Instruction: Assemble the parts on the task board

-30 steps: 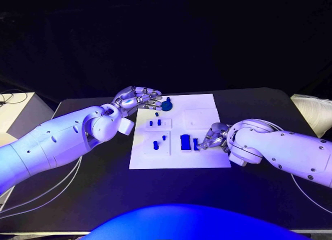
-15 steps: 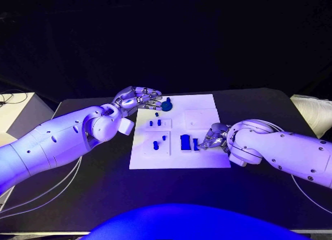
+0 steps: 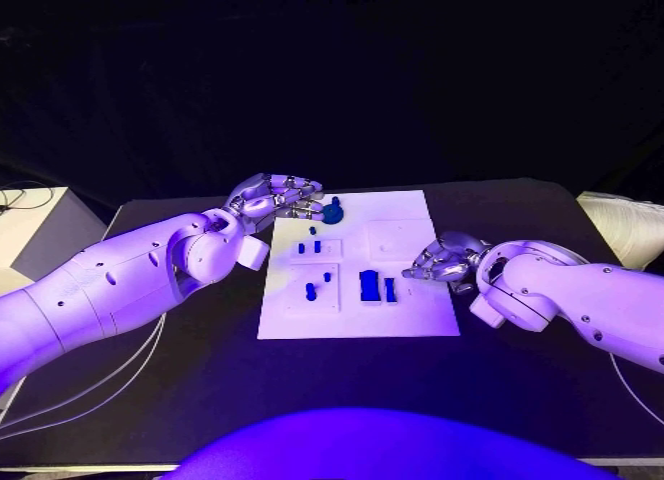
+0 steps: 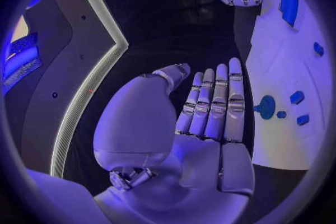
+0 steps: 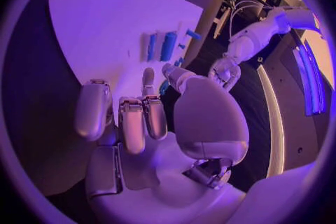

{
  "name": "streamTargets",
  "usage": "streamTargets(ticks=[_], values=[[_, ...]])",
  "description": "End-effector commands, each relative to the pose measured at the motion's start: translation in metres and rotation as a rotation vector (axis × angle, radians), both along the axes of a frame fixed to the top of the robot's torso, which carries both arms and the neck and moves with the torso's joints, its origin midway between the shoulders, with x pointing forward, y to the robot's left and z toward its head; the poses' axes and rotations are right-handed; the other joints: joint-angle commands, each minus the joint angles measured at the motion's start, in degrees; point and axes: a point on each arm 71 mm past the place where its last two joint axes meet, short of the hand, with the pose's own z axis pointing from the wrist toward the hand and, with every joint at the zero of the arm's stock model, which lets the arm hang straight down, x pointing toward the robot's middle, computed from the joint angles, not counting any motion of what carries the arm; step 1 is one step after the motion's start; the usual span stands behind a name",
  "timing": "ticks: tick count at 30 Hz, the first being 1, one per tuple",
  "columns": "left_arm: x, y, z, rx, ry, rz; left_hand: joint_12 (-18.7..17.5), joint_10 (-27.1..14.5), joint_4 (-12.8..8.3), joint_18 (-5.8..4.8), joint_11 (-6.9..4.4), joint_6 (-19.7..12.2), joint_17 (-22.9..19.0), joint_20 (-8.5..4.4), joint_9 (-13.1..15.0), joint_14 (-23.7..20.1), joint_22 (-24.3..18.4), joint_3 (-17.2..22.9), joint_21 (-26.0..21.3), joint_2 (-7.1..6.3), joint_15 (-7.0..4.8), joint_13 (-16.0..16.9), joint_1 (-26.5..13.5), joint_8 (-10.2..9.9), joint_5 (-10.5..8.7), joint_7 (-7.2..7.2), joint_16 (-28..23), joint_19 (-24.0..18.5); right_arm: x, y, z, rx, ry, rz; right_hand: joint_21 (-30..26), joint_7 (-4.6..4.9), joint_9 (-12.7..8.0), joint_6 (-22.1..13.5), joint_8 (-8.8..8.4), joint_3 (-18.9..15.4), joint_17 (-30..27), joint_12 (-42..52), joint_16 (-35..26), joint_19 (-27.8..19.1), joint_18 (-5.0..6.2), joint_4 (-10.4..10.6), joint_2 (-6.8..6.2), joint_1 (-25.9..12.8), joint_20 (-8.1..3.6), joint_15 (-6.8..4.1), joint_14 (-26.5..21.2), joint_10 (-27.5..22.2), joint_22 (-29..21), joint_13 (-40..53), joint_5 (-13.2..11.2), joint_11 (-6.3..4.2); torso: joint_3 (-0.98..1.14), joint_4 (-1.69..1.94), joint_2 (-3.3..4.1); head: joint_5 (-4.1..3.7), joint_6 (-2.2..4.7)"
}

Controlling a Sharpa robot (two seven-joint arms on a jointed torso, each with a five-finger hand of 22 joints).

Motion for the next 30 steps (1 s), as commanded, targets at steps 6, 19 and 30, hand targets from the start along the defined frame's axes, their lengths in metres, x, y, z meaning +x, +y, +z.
streamTargets(ticks=[6, 19, 30], values=[[0.009, 0.008, -0.009, -0.040, -0.020, 0.097, -0.13, 0.00, 0.58, 0.03, 0.06, -0.15, -0.28, 1.04, -0.03, -1.75, -1.18, 0.05, -1.74, -0.32, 0.53, 0.00, 0.52, -0.08, -0.13, -0.21, -1.66, -2.55, 0.029, -0.024, 0.019, 0.450, -0.198, -0.173, -26.02, 2.34, -3.94, -3.57, -4.59, 1.81, -0.39, -16.07, -10.72, -3.98, 3.91, -1.98, -0.47, 3.29, 2.00, 2.08, 0.87, -9.17, -14.37, -1.21, 4.19, 2.49, -0.90, -1.60, -2.81, -0.20, 0.00], [0.024, 0.023, -0.031, -0.029, -0.015, 0.330, -0.70, -5.24, 2.65, 0.14, 1.56, -4.78, -4.74, 4.43, -2.42, -9.11, -3.09, -2.19, -1.85, -1.78, 2.67, -0.38, -0.56, -2.72, -1.94, -2.49, -3.92, -13.51, 0.066, -0.080, 0.010, 0.619, -0.270, -0.452, -62.58, 6.28, -14.61, -8.53, -9.25, 5.52, -33.21, -61.22, -57.13, -20.96, 5.78, -2.97, -1.79, 6.19, 9.08, 8.97, -26.64, -28.55, -45.07, -44.64, 2.11, 7.61, -0.78, -3.43, -6.66, 0.54, 0.24], [0.025, 0.009, -0.029, -0.011, 0.007, 0.295, -4.17, -62.46, -6.89, -10.17, -9.02, -53.76, -21.09, -11.89, -21.95, -60.16, -6.70, -28.13, -5.35, 8.85, -6.76, -3.97, -34.81, -7.12, -14.20, -11.67, -7.54, -63.87, 0.059, -0.075, 0.008, 0.594, -0.259, -0.449, -66.16, -3.64, -56.29, -56.72, -17.72, -28.50, -74.91, -83.47, -87.65, -84.01, -4.40, -8.30, 10.36, -62.83, -0.82, 4.92, -84.03, -83.90, -74.93, -74.90, -8.25, 1.10, -1.05, -2.27, -5.77, -0.35, 1.77]])
